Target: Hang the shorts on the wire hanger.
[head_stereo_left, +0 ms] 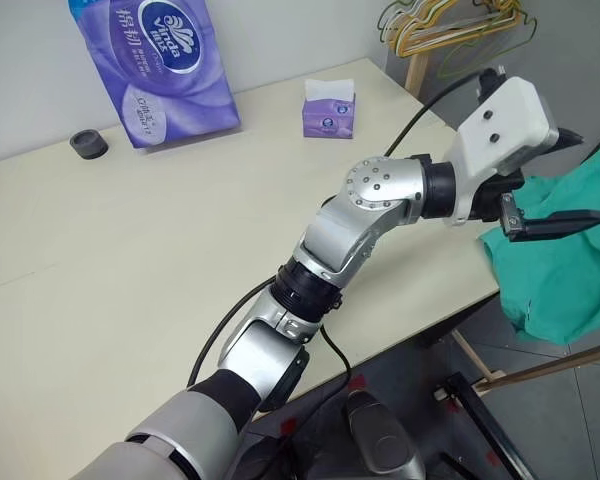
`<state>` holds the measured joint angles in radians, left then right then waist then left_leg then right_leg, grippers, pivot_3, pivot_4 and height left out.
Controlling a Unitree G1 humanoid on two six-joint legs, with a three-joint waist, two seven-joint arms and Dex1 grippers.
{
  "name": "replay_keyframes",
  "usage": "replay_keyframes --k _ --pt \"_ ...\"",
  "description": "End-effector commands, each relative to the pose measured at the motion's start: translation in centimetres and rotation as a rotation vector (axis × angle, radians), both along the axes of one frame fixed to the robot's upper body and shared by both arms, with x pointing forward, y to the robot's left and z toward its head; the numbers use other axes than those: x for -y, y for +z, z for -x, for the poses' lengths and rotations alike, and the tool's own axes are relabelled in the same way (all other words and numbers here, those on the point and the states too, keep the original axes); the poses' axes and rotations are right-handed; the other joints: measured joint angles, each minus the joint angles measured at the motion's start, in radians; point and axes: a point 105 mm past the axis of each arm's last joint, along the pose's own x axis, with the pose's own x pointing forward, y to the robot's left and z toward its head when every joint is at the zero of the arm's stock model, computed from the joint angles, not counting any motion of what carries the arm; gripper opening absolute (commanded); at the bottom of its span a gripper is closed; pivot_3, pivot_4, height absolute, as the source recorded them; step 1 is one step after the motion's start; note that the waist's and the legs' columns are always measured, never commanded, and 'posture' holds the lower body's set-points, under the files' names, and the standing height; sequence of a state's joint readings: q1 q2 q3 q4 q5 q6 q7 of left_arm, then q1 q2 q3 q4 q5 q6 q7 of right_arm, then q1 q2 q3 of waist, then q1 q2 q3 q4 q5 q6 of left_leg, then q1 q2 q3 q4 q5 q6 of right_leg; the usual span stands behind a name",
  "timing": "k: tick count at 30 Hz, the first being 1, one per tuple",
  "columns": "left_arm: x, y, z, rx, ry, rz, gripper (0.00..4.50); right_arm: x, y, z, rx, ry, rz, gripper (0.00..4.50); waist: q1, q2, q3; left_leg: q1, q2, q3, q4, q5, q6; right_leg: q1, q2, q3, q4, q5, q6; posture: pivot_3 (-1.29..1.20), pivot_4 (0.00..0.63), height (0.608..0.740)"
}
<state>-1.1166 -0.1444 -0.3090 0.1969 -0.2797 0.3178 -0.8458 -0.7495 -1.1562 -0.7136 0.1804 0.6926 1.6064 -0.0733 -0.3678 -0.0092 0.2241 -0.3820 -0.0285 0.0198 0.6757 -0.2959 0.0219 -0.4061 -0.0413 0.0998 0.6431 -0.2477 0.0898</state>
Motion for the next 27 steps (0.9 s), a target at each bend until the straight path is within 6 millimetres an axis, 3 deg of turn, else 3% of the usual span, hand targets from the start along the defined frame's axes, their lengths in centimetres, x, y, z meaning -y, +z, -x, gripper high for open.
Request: replay_keyframes --k 1,2,8,17,22,27 --pt "0.2 1.1 1.4 0.050 -0.053 0.040 4.50 -0.3 3.4 1.5 0.090 -0.017 0.100 4.17 -0.004 0.000 0.000 0.000 0.000 0.000 0.000 0.000 0.000 0.000 0.000 0.000 0.000 0.000 0.000 -0.46 0.214 0.740" --pt "0.2 1.0 1.5 0.052 -0.058 0.040 4.50 -0.5 3.9 1.8 0.091 -0.018 0.130 4.47 -0.008 0.000 0.000 0.000 0.000 0.000 0.000 0.000 0.000 0.000 0.000 0.000 0.000 0.000 0.000 -0.46 0.213 0.740" --pt "0.3 0.7 1.7 0.060 -0.074 0.031 4.50 -1.6 7.1 3.0 0.113 -0.056 0.339 4.47 -0.020 0.000 0.000 0.000 0.000 0.000 0.000 0.000 0.000 0.000 0.000 0.000 -0.001 0.000 0.000 -0.48 0.203 0.740" --pt "-0.1 -0.6 1.3 0.059 -0.063 -0.009 4.50 -6.9 10.0 0.1 0.251 0.109 0.478 4.47 -0.050 0.002 -0.001 0.000 0.000 0.002 -0.001 -0.001 0.001 -0.001 0.000 0.002 -0.001 0.000 0.000 -0.45 0.194 0.740" --pt "-1.6 -2.2 -0.3 0.050 0.025 -0.034 4.50 -11.2 8.2 -2.9 0.288 0.330 0.568 4.47 -0.046 0.007 -0.005 0.000 0.001 0.001 0.000 -0.001 0.001 -0.001 0.000 0.001 0.000 0.000 0.001 -0.38 0.170 0.740" --pt "-6.5 -5.2 -5.2 -0.006 0.334 -0.108 4.50 -15.4 4.6 -5.8 0.408 0.533 0.669 4.47 -0.025 0.007 -0.009 0.000 0.001 -0.001 0.001 -0.001 0.001 -0.001 0.001 0.000 0.001 0.001 0.004 -0.23 0.123 0.740"
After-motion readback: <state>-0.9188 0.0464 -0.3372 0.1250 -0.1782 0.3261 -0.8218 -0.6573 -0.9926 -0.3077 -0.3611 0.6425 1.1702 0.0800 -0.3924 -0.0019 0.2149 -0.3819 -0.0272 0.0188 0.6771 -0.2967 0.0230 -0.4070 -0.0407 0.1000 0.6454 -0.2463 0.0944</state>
